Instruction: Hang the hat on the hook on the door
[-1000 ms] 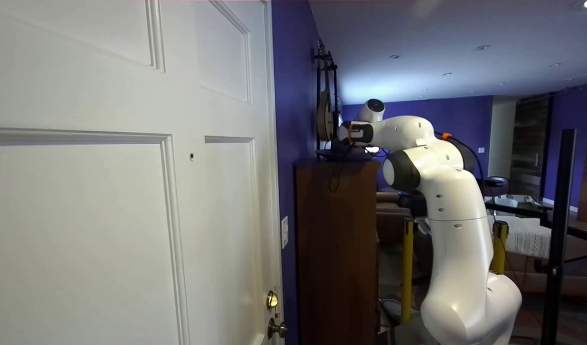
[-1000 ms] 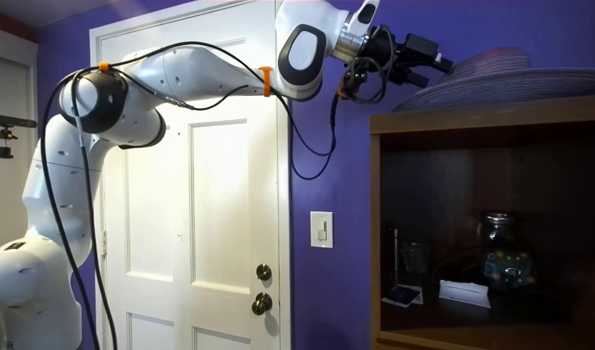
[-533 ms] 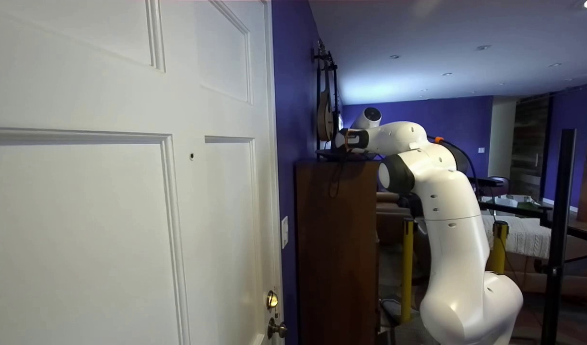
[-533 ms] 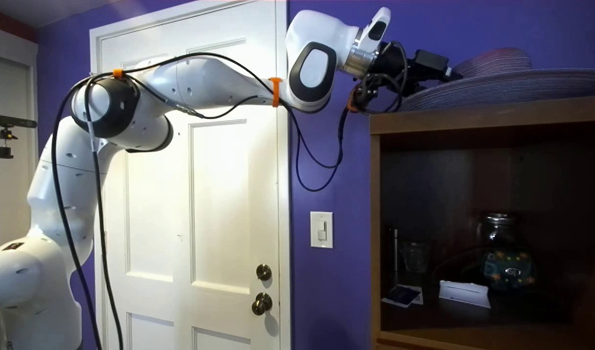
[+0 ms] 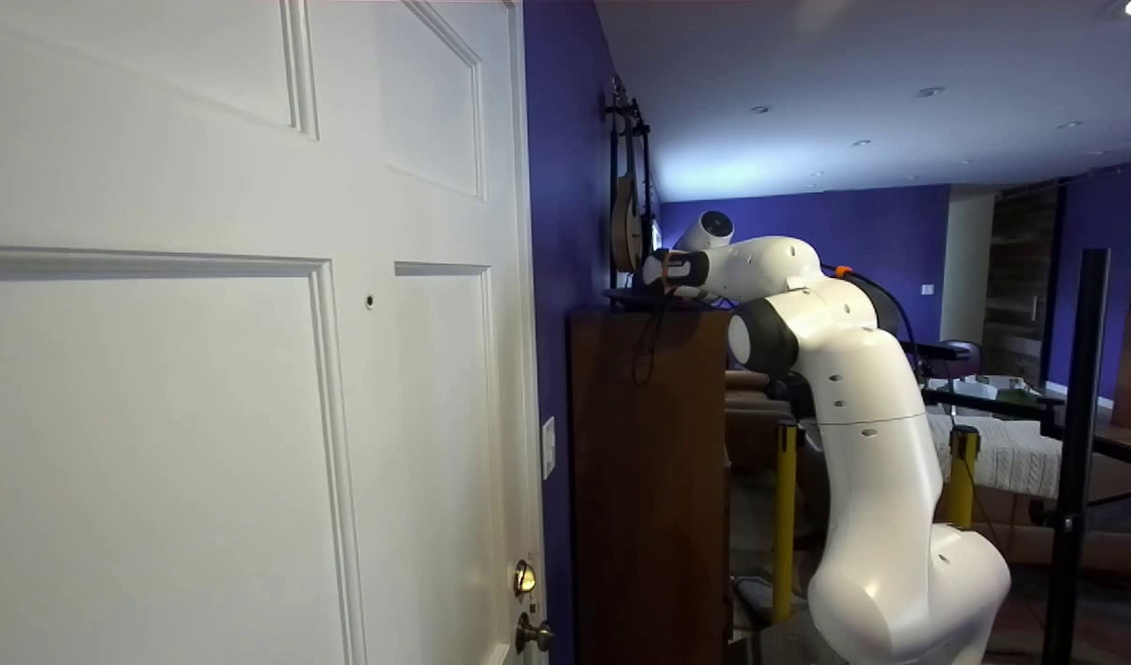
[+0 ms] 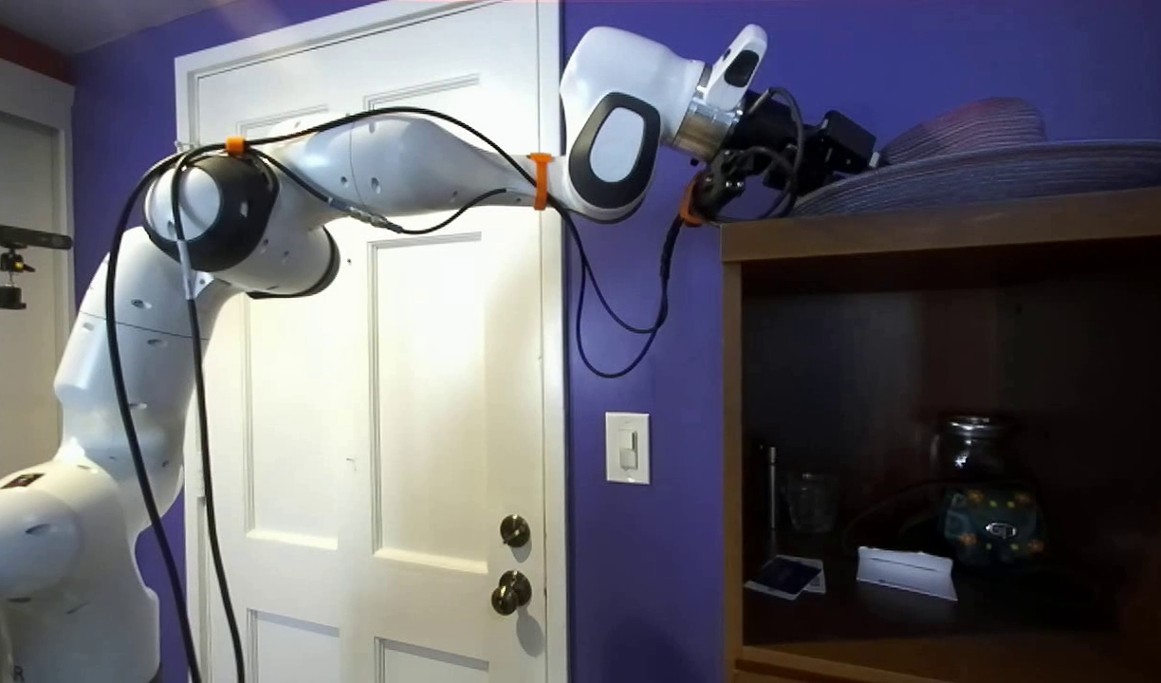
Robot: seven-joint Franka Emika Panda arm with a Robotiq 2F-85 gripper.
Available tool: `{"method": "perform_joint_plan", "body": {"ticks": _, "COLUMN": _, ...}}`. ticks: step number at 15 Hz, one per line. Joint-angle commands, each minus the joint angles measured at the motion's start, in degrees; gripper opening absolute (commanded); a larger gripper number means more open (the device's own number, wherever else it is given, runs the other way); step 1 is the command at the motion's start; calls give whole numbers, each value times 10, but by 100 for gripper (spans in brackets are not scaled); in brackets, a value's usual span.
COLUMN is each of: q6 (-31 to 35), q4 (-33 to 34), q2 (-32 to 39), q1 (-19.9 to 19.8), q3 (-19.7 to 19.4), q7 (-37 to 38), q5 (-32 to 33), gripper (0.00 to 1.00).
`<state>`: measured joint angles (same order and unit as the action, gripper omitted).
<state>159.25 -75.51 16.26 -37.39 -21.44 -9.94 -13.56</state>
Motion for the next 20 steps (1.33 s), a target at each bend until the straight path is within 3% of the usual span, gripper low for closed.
{"method": "perform_joint_plan", "body": {"ticks": 1, "q6": -9, "q4": 15, "q2": 12, "q1": -18, "q3": 20, "q7": -32, "q5": -33, "gripper": 24}}
{"method": "perform_joint_plan", "body": {"ticks": 4, "q6": -24, "q4": 13, "q2": 7, "q1": -23, "q3": 28, "q7": -47, "q5": -44, "gripper": 3}}
{"method": "perform_joint_plan", "body": {"ticks": 9, "q6": -110, "q4": 0, "q2": -30, "q1": -16, "q3": 21, "q7": -41, "q5": -32, "gripper": 0}}
{"method": "perform_joint_plan", "body": {"ticks": 10, "q6": -144, "q4": -4, "q2": -42, "q1": -16, "q3": 24, "q7": -47, "q5": -35, "gripper": 26}}
{"method": "perform_joint_plan", "body": {"ticks": 12, "q6": -215, "q4": -1, "q2": -58, "q1": -16, "q3": 25, "q7": -50, "q5": -39, "gripper": 32}}
{"method": "perform_joint_plan", "body": {"ticks": 17, "q6": -379, "q4": 18, "q2": -85, "q1": -17, "q3": 26, "q7": -52, "q5": -53, "gripper": 66}}
{"method": "perform_joint_plan", "body": {"ticks": 20, "q6": -442, "q4": 34, "q2": -93, "q1": -18, "q3": 21, "q7": -51, "q5": -63, "gripper": 88}}
